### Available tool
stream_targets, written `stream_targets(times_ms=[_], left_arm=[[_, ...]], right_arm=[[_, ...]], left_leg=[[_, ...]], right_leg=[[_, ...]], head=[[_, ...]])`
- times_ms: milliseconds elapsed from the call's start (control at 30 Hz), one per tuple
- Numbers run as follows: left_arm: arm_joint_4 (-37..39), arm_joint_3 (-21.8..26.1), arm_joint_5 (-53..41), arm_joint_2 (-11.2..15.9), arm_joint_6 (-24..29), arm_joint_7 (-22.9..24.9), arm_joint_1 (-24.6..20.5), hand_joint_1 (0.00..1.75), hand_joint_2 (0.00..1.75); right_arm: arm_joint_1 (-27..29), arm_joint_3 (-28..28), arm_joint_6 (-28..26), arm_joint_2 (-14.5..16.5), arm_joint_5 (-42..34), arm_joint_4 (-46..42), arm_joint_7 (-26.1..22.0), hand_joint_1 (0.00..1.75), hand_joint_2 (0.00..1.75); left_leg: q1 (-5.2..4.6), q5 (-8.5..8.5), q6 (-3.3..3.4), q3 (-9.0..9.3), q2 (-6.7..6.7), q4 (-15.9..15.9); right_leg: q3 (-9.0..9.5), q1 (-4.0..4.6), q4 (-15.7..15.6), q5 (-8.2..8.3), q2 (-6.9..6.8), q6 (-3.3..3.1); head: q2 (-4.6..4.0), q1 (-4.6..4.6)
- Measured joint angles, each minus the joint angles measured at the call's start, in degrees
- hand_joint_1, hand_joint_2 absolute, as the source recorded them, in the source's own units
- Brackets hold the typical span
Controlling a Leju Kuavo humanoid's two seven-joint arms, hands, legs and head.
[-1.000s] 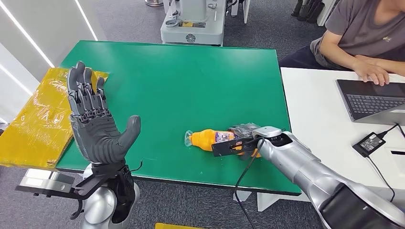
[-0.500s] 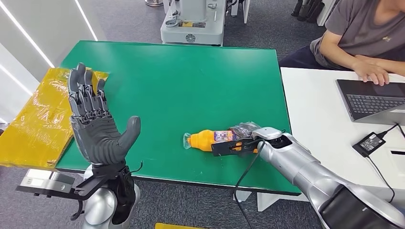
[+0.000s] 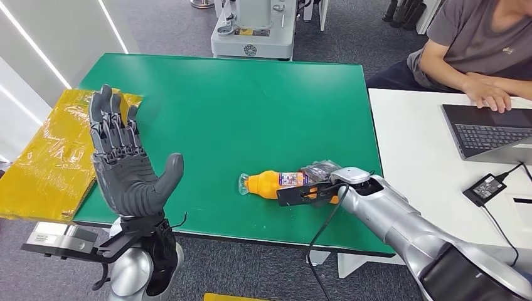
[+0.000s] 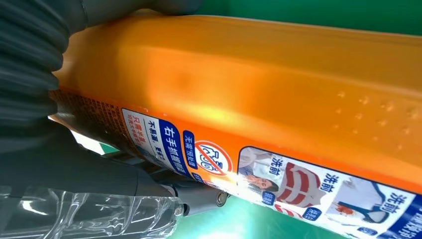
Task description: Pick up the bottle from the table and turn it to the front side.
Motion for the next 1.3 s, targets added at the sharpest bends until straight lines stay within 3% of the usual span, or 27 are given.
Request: stream_targets(times_ms=[133,367,567,967,1100,1300], left_arm=[[-0.4,0.0,-0.1,0.1,0.1,0.0,0.9,0.00,1.75],[-2.9,0.0,-0.6,0.1,-0.2,-0.5,3.8,0.00,1.75],[-3.6,0.0,-0.6,0.4,-0.3,-0.9,4.2,0.00,1.75],[-3.7,0.2,1.9,0.5,-2.0,-2.2,4.5,0.00,1.75],[-3.7,0.2,3.7,0.5,-3.7,-2.3,4.5,0.00,1.75],[-3.7,0.2,4.3,0.3,-6.1,-1.7,4.5,0.00,1.75]], right_arm=[[0.4,-0.1,-3.9,0.2,-0.5,-0.9,-2.9,1.75,1.75],[3.0,-4.7,-17.5,2.1,-3.5,-5.6,-5.0,1.75,1.75],[6.2,-9.2,-21.1,3.1,-4.0,-9.4,-4.9,1.75,1.75],[17.2,-20.4,-32.3,6.4,1.9,-23.2,-4.2,1.75,1.75],[22.8,-25.0,-40.7,8.7,4.8,-29.3,-7.0,1.75,1.75],[28.1,-29.9,-47.3,10.8,4.6,-35.5,-12.0,1.75,1.75]], left_leg=[[0.00,0.00,0.00,-0.01,0.00,0.0],[0.01,-0.01,0.00,-0.02,-0.01,0.0],[0.01,-0.01,0.00,-0.03,-0.01,0.0],[0.02,-0.04,-0.04,-0.03,-0.01,0.0],[0.02,-0.05,-0.05,-0.03,-0.01,-0.1],[0.01,-0.07,-0.04,-0.02,0.00,-0.1]], right_leg=[[0.00,0.00,0.0,0.00,0.00,0.00],[-0.02,0.01,0.0,-0.04,-0.03,0.02],[-0.01,0.01,0.0,-0.03,-0.03,0.02],[-0.02,0.02,0.0,-0.06,-0.03,0.01],[-0.03,0.02,0.0,-0.10,-0.03,0.00],[-0.04,0.01,0.0,-0.10,-0.02,0.00]], head=[[0.00,0.01],[0.00,0.01],[0.00,0.01],[0.00,0.00],[0.00,0.01],[0.00,0.02]])
